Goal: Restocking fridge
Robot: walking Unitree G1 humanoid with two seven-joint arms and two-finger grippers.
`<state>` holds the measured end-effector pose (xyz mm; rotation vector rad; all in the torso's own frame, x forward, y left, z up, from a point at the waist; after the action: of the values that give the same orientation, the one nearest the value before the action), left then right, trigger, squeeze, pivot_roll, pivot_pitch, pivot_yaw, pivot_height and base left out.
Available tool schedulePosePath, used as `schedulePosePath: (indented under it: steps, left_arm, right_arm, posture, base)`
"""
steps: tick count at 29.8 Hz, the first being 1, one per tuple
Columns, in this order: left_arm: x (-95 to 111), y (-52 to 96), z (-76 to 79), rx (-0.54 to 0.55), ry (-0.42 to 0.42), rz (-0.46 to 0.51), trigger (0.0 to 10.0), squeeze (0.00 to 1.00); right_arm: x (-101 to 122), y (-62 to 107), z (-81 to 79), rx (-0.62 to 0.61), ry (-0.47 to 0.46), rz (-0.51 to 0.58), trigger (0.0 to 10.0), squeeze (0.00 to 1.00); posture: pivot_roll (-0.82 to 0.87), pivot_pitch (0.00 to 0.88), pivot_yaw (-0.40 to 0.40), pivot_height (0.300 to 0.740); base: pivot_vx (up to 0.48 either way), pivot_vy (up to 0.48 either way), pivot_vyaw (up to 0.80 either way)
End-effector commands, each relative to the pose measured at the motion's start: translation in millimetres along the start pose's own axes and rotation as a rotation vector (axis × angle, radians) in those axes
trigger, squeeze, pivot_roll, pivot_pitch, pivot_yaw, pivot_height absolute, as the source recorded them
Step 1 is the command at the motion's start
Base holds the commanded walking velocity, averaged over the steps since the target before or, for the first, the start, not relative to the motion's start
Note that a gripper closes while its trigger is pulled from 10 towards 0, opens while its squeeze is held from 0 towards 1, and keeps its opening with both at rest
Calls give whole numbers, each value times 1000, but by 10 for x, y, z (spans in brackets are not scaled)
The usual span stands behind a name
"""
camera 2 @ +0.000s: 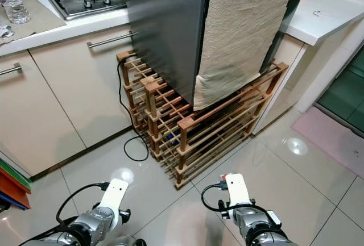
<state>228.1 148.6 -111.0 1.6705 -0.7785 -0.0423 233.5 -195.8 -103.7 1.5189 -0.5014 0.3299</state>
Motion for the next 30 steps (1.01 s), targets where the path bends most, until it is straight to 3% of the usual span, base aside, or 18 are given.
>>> schedulePosePath:
  steps: [1,3,9,15,30]
  left_arm:
    - [117,4,-5,1,21,40,10000,0]
    - [223,11,-21,-2,44,73,10000,0]
    - [109,5,-138,8,35,55,10000,0]
    - [8,0,-140,5,12,33,10000,0]
    - [25,1,-143,2,-11,39,10000,0]
  right_arm:
    - [47,2,32,-9,-10,8,10000,0]
    - [56,2,19,2,-32,19,10000,0]
    - [62,2,20,-1,-52,17,10000,0]
    - [70,2,30,-12,-47,13,10000,0]
    - [72,2,25,-10,-39,12,10000,0]
  posture:
    - [91,3,-16,740]
    - [90,10,-16,740]
    - [91,9,-15,740]
    - [90,10,-13,740]
    - [91,4,-12,740]
  base:
    - [0,0,0]
    - [0,0,0]
    - [0,0,0]
    - [0,0,0]
    - [0,0,0]
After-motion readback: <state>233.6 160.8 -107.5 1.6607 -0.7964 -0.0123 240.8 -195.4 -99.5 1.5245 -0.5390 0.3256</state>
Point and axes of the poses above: a point about 5 cm out from each wrist's last joint towards the gripper, its own y axis pointing back from the gripper into the wrist, its own x axis along the axis of the wrist's last joint, z = x × y, the point moved 4 cm from there along -y, pointing out of the wrist towards the gripper, and after that the axes turned 14 degrees about -y, right-handed, at the moved point
